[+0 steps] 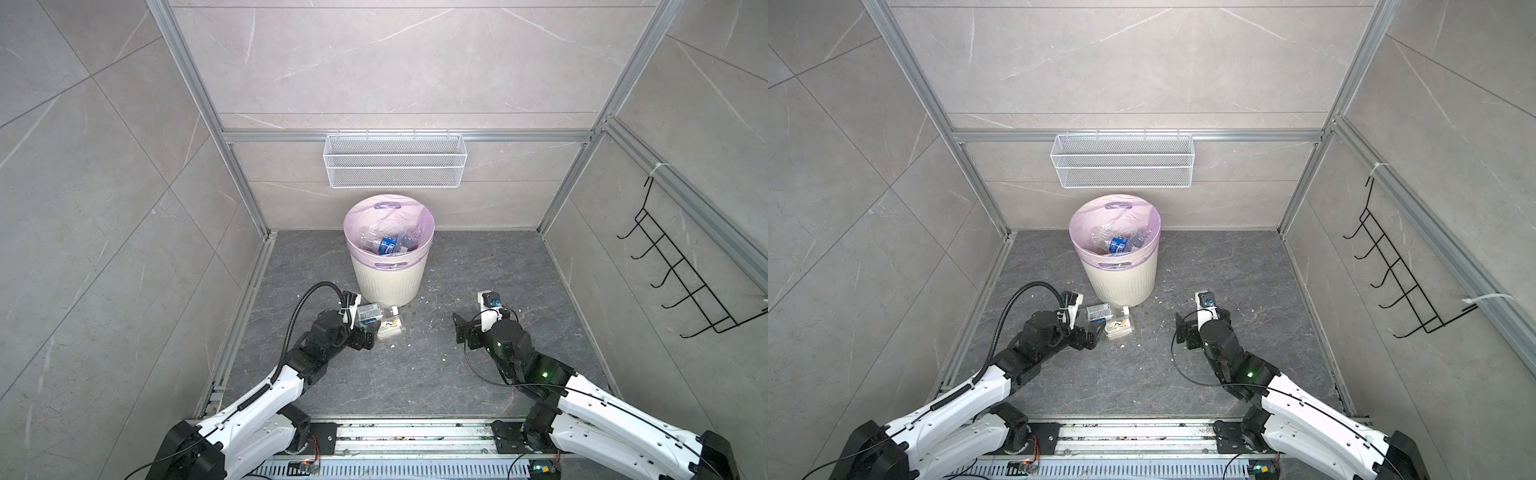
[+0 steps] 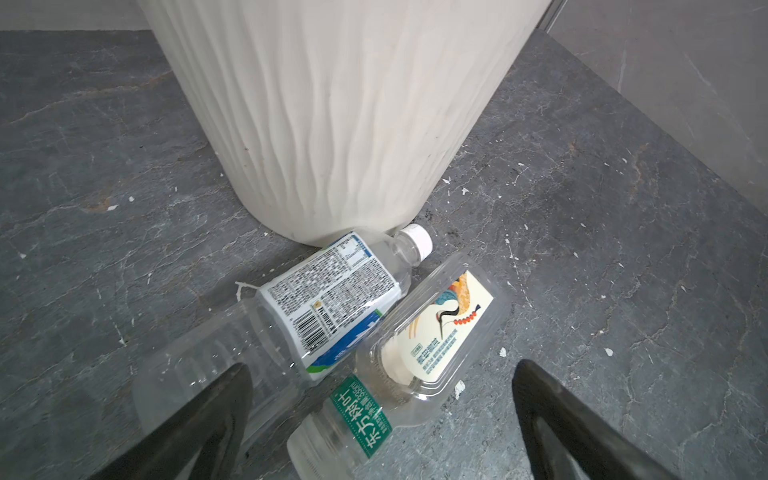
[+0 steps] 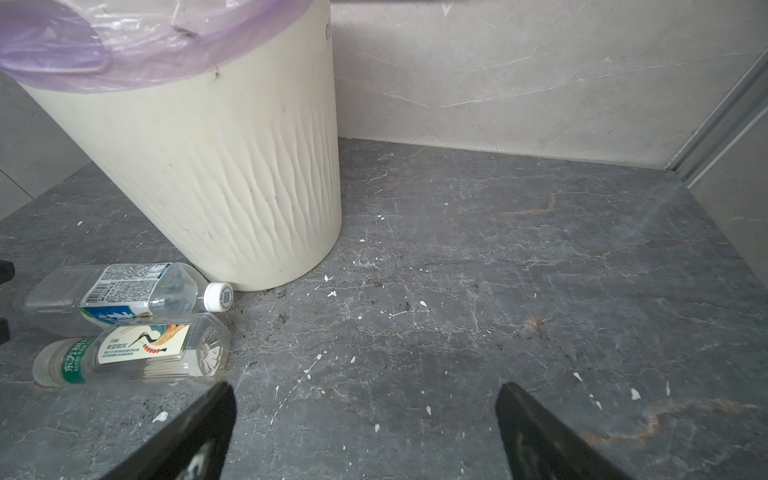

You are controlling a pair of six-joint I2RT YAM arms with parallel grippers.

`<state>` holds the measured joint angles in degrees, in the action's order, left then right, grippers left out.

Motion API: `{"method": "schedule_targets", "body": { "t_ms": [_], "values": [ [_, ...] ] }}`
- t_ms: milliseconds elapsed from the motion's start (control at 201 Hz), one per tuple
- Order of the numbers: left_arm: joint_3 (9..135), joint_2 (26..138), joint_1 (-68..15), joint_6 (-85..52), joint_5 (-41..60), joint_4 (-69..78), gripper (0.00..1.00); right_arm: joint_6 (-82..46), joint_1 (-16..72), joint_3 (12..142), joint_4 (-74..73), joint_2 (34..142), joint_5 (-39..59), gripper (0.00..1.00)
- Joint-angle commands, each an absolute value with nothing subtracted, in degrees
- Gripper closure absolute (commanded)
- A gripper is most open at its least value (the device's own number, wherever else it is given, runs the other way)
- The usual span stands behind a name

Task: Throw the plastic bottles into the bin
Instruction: 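Draw the right gripper back while the left gripper moves toward the bottles, then lower the left gripper over the clear bottle with the crane label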

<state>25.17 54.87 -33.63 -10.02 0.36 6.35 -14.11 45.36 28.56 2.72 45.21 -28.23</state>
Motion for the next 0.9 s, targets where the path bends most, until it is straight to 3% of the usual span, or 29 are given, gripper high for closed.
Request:
{"method": "schedule_targets", "body": {
  "t_ms": [0,453,891],
  "values": [
    [29.1,56.3,-36.6,-6.7,-3.0,2.3,0.0,-16.2,45.4,28.8,3.2,44.6,-30.2,0.0],
    [40.6,70.5,-44.7,-2.8,-11.1,-8.0,0.07,-17.8,45.1,29.9,5.0,46.1,-30.9,0.0],
    [47.0,81.7,-45.4,-1.9,-11.5,-12.4,0.08,-18.2,44.8,30.7,5.8,47.7,-31.3,0.0]
  ]
}}
